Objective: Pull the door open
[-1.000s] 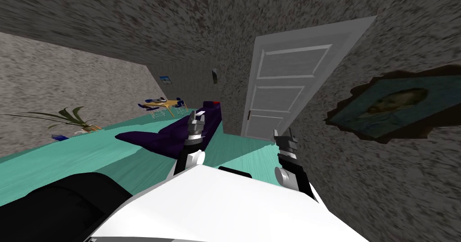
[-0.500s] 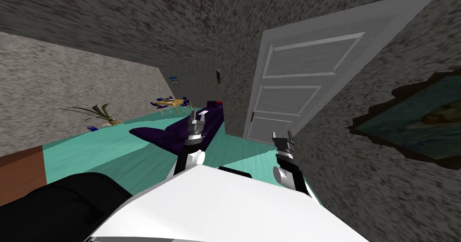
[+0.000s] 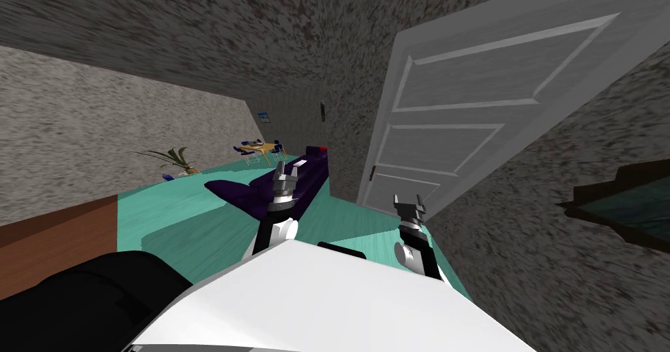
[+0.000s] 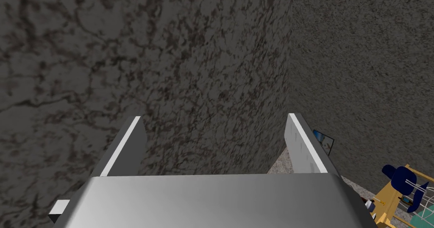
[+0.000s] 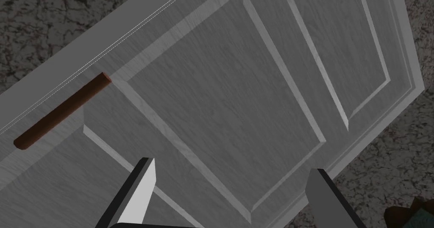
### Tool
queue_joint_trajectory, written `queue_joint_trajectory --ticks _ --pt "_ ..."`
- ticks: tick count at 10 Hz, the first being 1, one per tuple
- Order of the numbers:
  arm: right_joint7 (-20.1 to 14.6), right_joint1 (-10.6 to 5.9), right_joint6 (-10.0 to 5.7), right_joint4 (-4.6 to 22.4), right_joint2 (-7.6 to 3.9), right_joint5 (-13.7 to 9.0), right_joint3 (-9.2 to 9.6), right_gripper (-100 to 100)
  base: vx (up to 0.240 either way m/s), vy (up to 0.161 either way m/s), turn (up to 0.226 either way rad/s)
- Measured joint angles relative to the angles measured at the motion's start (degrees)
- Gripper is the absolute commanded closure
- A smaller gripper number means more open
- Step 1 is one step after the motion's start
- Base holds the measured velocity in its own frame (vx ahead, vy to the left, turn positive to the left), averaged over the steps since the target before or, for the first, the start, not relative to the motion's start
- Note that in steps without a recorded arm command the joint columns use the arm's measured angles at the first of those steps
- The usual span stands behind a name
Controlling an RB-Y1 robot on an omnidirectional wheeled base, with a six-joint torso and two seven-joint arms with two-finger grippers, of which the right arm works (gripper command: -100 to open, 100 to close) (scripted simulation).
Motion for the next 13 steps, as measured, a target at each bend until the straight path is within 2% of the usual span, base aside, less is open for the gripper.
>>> queue_joint_trajectory --ticks 2,4,7,9,10,13 --pt "-2.92 -1.20 -1.04 3.69 -0.19 -1.56 -0.13 -100 0.086 -0.048 0.156" --pt "-5.50 -2.41 -1.43 6.55 0.01 -3.07 -0.25 -100 0.086 -0.041 0.162" --pt "-8.67 -3.32 -2.35 10.04 -0.10 -4.74 -0.40 -100 0.056 -0.038 0.097" --pt "-11.54 -4.68 -3.29 13.69 -0.56 -6.28 -0.68 -100 0.080 -0.055 0.160" --pt "-12.91 -5.23 -3.97 15.64 -0.37 -6.95 -0.63 -100 0.086 -0.064 0.133" --pt "-16.07 -6.26 -4.63 18.93 -0.05 -8.71 -0.74 -100 0.063 -0.039 0.090"
